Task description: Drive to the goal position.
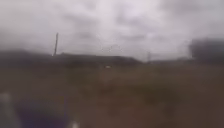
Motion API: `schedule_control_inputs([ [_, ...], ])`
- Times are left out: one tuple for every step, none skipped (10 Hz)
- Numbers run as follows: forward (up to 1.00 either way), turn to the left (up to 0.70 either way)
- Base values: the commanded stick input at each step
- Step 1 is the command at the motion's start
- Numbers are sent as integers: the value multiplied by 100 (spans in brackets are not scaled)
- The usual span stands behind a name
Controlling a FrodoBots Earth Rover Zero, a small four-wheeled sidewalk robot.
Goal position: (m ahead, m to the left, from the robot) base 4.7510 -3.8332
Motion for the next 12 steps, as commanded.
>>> schedule_control_inputs([
  [70,0],
  [70,0],
  [70,0],
  [70,0],
  [70,0],
  [70,0],
  [70,0],
  [70,0],
  [70,0],
  [70,0],
  [70,0],
  [70,-27],
])
